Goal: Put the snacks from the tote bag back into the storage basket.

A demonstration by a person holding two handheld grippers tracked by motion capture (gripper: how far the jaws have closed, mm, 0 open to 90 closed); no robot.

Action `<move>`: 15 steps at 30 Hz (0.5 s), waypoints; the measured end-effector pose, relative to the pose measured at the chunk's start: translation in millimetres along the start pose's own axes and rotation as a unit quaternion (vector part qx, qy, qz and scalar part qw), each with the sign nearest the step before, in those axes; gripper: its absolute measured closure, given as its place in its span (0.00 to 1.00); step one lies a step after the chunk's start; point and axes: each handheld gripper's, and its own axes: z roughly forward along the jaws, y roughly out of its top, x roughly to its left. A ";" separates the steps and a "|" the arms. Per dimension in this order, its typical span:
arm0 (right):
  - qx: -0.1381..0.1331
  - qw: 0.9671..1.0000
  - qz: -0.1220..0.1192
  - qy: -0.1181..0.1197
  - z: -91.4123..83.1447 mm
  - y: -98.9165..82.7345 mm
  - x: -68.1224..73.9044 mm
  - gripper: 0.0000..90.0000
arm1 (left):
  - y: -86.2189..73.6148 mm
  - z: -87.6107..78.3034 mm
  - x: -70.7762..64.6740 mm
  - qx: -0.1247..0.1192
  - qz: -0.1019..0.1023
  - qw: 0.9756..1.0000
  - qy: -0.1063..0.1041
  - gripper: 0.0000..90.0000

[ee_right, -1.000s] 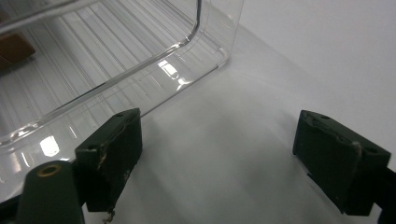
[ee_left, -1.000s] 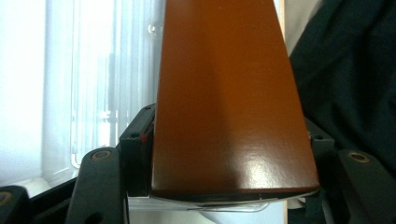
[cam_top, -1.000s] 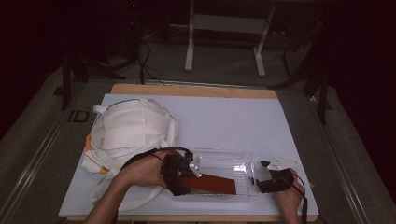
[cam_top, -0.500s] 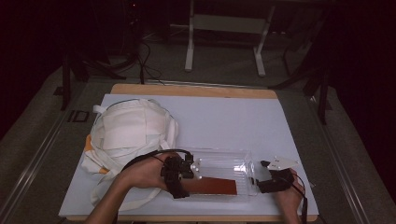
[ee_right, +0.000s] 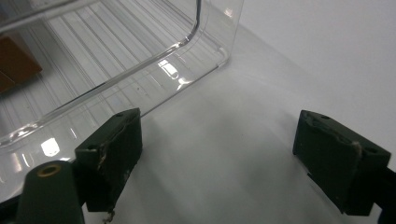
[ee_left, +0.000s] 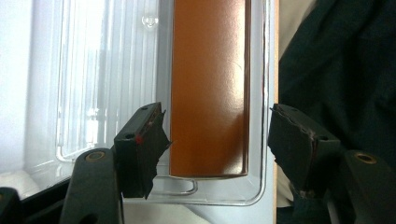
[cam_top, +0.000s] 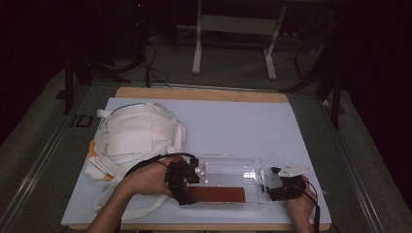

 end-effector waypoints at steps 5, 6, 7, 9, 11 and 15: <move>0.000 1.000 -0.001 0.000 0.0 0.0 -0.1 0.17 | -1.2 -4.4 0.3 -0.011 -0.003 1.000 0.005 0.41; 0.000 1.000 0.000 0.000 0.0 0.0 -0.1 0.17 | -1.5 -5.3 0.2 -0.012 -0.003 1.000 0.007 0.41; 0.000 1.000 0.000 0.000 0.0 0.0 0.0 0.17 | -1.8 -6.2 0.2 -0.014 -0.003 1.000 0.009 0.41; 0.000 1.000 -0.001 0.000 0.0 0.0 -0.1 0.17 | -2.2 -7.4 0.5 -0.014 -0.003 1.000 0.011 0.41; 0.000 1.000 -0.001 0.000 0.0 0.0 -0.1 0.17 | -4.2 -10.1 1.0 -0.018 -0.006 1.000 0.015 0.41; 0.000 1.000 0.000 0.000 0.0 0.0 0.0 0.17 | -7.9 -13.4 1.9 -0.024 -0.011 0.999 0.024 0.41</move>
